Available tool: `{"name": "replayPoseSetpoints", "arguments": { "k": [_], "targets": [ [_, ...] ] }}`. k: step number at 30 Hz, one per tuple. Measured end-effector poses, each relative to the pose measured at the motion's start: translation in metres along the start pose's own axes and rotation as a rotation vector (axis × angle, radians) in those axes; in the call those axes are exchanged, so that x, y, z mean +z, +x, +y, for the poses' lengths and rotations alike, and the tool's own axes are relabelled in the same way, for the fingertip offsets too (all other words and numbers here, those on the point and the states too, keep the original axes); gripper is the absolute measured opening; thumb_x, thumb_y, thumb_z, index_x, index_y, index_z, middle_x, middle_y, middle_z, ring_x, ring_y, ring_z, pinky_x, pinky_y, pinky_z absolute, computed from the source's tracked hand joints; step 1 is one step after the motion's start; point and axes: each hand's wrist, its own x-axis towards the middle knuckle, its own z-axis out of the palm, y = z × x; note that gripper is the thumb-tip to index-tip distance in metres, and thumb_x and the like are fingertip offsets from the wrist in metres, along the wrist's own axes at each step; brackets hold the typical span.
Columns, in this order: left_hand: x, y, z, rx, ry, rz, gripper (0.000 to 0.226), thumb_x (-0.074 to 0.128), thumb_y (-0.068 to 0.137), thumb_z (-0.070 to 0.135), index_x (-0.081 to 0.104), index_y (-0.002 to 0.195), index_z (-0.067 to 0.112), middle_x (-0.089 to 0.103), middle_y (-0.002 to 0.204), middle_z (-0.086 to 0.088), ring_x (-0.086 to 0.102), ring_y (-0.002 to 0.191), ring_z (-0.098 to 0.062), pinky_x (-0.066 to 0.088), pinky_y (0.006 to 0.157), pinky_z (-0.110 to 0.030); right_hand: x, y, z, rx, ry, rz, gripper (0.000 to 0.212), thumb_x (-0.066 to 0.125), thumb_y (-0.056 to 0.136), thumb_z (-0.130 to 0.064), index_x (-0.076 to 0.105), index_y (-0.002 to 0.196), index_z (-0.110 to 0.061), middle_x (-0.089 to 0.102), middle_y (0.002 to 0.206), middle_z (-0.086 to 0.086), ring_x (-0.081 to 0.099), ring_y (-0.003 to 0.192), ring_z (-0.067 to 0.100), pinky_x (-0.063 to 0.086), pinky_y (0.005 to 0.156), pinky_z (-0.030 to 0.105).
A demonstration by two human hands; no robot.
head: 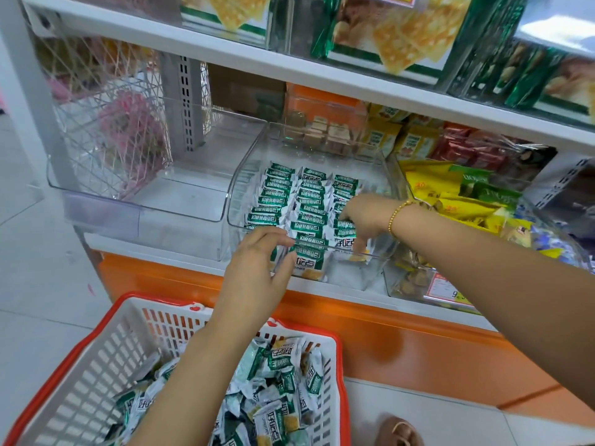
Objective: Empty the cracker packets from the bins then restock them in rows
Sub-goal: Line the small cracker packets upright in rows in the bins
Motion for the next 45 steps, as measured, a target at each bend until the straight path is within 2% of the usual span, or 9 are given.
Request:
{"name": "replayPoseSetpoints", "arguments": {
  "k": [10,13,17,22,28,31,36,41,45],
  "targets": [
    [-0.011,-0.006,0.002,-0.003,-0.044,-0.050,0.023,0.061,0.091,0.023,0.069,0.112,0.020,0.053,0.123,0.018,0.040,0.123,0.005,0.035,0.105,-0.020,0.019,-0.003,-0.008,0.025,0.131,0.197,0.051,0.070,0.081,-0.005,0.046,0.126,-0.006,0.052,0.121,0.015,0.055,0.106,0.030,0.043,0.073,0.032],
    [-0.017,-0.016,0.000,-0.060,-0.102,-0.031,0.024,0.062,0.090,0.026,0.068,0.114,0.024,0.056,0.115,0.020,0.055,0.107,0.001,0.044,0.089,-0.015,0.008,-0.027,-0.015,0.028,0.081,0.315,0.037,0.069,0.085,-0.021,0.059,0.119,-0.010,0.062,0.114,0.009,0.060,0.103,0.025,0.051,0.078,0.032],
    [-0.020,-0.038,-0.017,-0.130,-0.027,-0.116,0.009,0.062,0.090,0.024,0.066,0.082,0.026,0.066,0.081,0.018,0.061,0.078,0.005,0.043,0.066,-0.007,0.012,-0.083,-0.049,-0.082,0.423,0.530,0.032,0.063,0.089,-0.035,0.060,0.073,-0.008,0.060,0.070,0.005,0.055,0.067,0.018,0.048,0.063,0.031],
    [-0.013,-0.082,-0.056,-0.330,0.216,-0.402,0.034,0.057,0.094,0.029,0.046,0.062,0.025,0.051,0.057,0.002,0.047,0.054,-0.012,0.030,0.048,-0.021,0.084,-0.096,-0.116,-0.358,0.607,0.159,0.038,0.062,0.089,-0.034,0.061,0.069,-0.003,0.047,0.063,0.016,0.045,0.058,0.019,0.041,0.057,0.032],
    [0.009,-0.164,-0.105,-0.590,0.194,-0.823,0.017,0.064,0.090,0.020,0.056,0.076,0.024,0.057,0.077,0.008,0.054,0.068,-0.007,0.037,0.055,-0.011,0.196,-0.067,-0.177,-0.475,0.408,-0.337,0.047,0.064,0.091,-0.026,0.042,0.054,-0.008,0.040,0.052,0.004,0.036,0.045,0.017,0.036,0.049,0.027],
    [0.019,-0.194,-0.113,-0.643,0.217,-1.051,0.022,0.073,0.082,0.020,0.062,0.100,0.021,0.061,0.099,0.006,0.057,0.089,-0.010,0.046,0.071,-0.014,0.228,-0.067,-0.188,-0.462,0.397,-0.485,0.037,0.067,0.088,-0.035,0.068,0.089,0.002,0.066,0.079,0.012,0.060,0.069,0.026,0.049,0.065,0.030],
    [0.034,-0.214,-0.107,-0.625,0.306,-1.193,0.057,0.075,0.077,0.016,0.053,0.129,0.018,0.053,0.131,-0.002,0.052,0.117,-0.020,0.045,0.095,-0.029,0.242,-0.078,-0.200,-0.567,0.448,-0.534,0.083,0.056,0.083,-0.064,0.055,0.127,0.006,0.056,0.080,0.010,0.051,0.074,0.027,0.037,0.053,0.029],
    [0.035,-0.205,-0.104,-0.631,0.349,-1.251,0.049,0.077,0.078,0.018,0.055,0.121,0.012,0.056,0.127,-0.006,0.054,0.112,-0.023,0.045,0.088,-0.029,0.255,-0.090,-0.222,-0.576,0.464,-0.508,0.050,0.062,0.085,-0.056,0.052,0.088,-0.007,0.039,0.063,0.005,0.031,0.052,0.018,0.026,0.049,0.031],
    [0.033,-0.201,-0.104,-0.648,0.381,-1.241,0.047,0.077,0.078,0.018,0.059,0.120,0.008,0.057,0.127,-0.007,0.055,0.113,-0.024,0.043,0.087,-0.026,0.257,-0.091,-0.225,-0.540,0.468,-0.500,0.040,0.067,0.084,-0.047,0.052,0.093,-0.010,0.040,0.069,0.002,0.032,0.055,0.016,0.027,0.048,0.028]
  ]
}}
